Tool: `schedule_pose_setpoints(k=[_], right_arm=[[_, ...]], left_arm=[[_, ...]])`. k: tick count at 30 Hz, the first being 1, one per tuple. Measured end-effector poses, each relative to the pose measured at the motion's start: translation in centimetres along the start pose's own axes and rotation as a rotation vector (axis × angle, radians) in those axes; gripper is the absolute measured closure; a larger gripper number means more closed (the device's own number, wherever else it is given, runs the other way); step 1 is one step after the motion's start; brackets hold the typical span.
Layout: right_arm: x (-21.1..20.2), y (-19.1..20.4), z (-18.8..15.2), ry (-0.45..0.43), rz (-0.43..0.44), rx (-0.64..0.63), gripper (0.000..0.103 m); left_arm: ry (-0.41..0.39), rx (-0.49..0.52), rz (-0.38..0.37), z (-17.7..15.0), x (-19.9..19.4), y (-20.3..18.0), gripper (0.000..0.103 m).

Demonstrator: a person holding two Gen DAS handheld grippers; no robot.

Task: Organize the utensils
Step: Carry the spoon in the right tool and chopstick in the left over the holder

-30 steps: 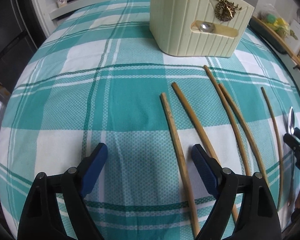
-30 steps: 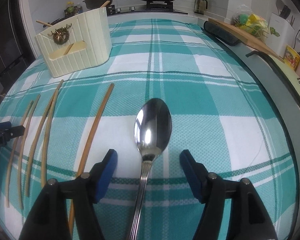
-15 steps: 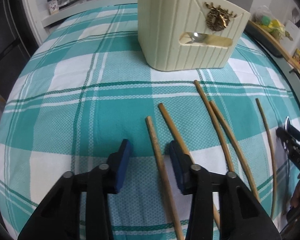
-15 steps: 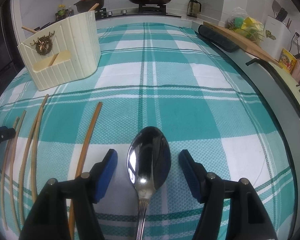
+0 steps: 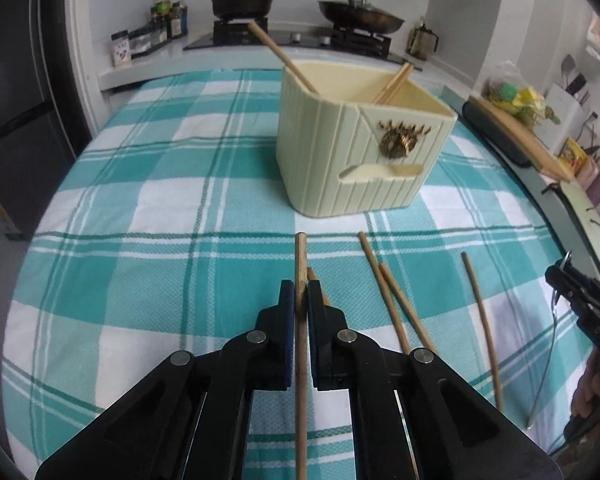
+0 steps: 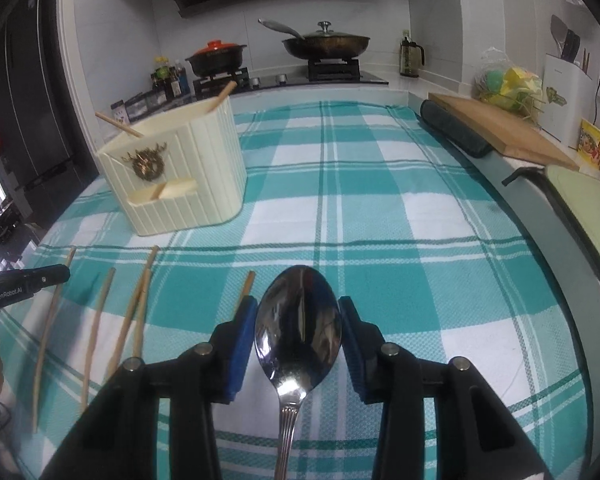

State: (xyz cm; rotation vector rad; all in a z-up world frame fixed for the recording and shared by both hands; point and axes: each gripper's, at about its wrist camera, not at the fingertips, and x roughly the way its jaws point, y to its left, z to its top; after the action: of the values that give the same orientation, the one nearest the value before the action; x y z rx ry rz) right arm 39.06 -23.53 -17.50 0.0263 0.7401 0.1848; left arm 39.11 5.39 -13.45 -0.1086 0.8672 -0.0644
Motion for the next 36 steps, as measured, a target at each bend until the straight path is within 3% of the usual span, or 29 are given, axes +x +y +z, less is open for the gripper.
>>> schedule_pose_setpoints(k=[6,10,22,36], right_arm=[[-5.3,1.3,0.9,-0.105,0.046,-0.030,0.062],[-8.2,2.0,0.9,-0.154,0.056,-0.048,0.062],[-12.1,3.0,1.4,-0.232,0.066,-0.060,0.062],[-13.2,4.9,5.7,-0.278,0.111,-0.123,0.062]], left_arm=[[-0.141,-0.019,-0.043,0.8,-6.3,0.5,0.098],[-0.191,-0.035,-0.068,0.8,-9.1,0.8,0.098],[-0.251,-0.079,-0.130,0.9,-12.6,1.3,0.098],[-0.267,-0.082,-0.168,4.0,-13.8,1.9,0.099]])
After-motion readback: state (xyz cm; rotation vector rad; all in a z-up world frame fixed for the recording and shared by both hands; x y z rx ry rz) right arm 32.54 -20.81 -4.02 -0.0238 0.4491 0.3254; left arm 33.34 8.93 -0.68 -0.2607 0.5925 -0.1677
